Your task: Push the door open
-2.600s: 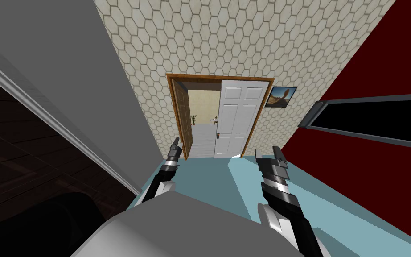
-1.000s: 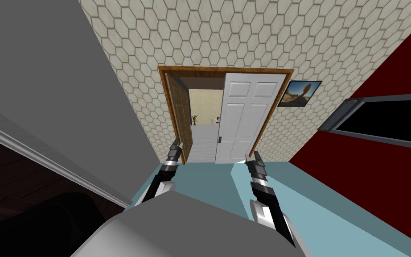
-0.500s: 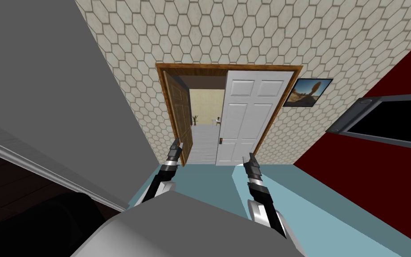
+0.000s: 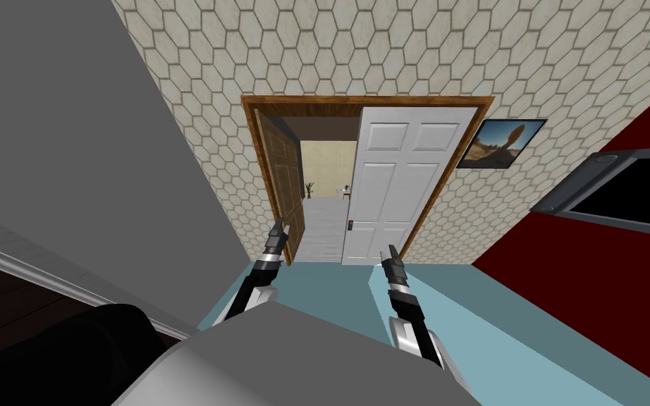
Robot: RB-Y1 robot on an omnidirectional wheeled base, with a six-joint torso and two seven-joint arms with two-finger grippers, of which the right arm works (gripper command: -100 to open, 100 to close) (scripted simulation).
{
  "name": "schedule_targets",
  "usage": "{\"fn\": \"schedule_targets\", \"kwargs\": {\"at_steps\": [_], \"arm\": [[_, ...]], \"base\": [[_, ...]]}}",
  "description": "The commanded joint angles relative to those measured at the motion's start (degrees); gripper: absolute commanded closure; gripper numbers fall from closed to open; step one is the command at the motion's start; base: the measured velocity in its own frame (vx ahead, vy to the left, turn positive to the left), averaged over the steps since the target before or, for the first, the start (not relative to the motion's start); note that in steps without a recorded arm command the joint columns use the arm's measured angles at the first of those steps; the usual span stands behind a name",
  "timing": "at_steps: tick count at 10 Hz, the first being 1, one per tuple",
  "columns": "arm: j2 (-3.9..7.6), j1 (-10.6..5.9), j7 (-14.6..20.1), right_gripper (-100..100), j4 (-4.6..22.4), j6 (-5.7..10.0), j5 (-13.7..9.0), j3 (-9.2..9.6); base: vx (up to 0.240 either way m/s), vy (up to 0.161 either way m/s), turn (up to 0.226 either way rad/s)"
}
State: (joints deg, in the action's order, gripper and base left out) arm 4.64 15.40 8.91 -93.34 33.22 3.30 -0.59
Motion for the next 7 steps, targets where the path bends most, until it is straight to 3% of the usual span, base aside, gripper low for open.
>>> {"fn": "schedule_targets", "kwargs": {"at_steps": [1, 7], "arm": [[0.07, -1.21, 0.1, -100, 2.8, 0.26, 0.4, 0.07], [0.49, -4.71, 0.7, -100, 13.1, 2.69, 1.6, 0.33]], "base": [[0.109, 0.001, 0.027], [0.097, -0.002, 0.027]]}}
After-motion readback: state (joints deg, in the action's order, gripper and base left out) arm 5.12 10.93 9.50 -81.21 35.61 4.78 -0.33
